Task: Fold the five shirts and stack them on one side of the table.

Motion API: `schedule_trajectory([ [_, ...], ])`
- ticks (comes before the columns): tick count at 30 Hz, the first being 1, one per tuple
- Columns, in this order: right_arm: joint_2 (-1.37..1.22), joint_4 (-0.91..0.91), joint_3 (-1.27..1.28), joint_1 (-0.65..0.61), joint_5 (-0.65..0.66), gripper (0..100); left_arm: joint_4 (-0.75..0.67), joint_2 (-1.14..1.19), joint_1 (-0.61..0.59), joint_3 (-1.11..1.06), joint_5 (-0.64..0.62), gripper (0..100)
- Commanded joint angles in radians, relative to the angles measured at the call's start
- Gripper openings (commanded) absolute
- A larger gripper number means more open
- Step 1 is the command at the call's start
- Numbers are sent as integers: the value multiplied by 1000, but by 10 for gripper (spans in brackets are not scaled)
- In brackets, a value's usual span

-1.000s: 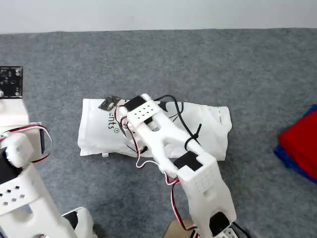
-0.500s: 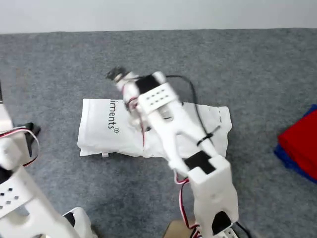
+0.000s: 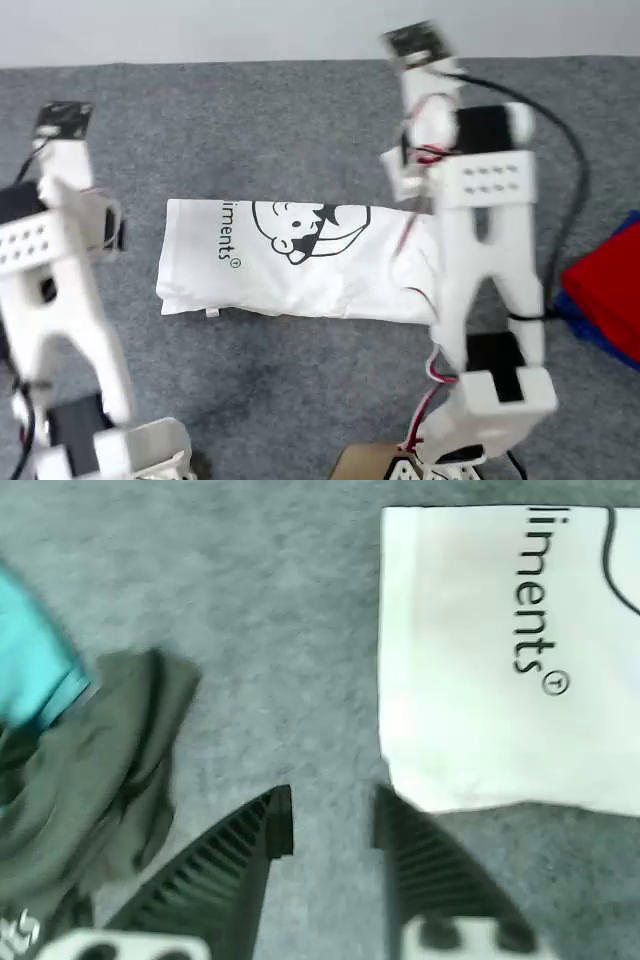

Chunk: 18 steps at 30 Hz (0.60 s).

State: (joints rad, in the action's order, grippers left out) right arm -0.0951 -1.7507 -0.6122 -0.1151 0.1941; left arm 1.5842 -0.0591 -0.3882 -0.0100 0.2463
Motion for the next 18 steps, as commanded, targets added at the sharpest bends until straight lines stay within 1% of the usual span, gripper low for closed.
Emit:
schedule_trajectory([
  [1,127,-45,-38,97,-8,9,-2,144,58,153,6,192],
  [10,228,-45,-38,311,-6,9,40,529,152,432,23,220],
  [14,259,-47,-38,384,55,9,41,694,152,561,25,221],
  [18,277,-47,-38,443,94,9,84,838,170,687,25,221],
])
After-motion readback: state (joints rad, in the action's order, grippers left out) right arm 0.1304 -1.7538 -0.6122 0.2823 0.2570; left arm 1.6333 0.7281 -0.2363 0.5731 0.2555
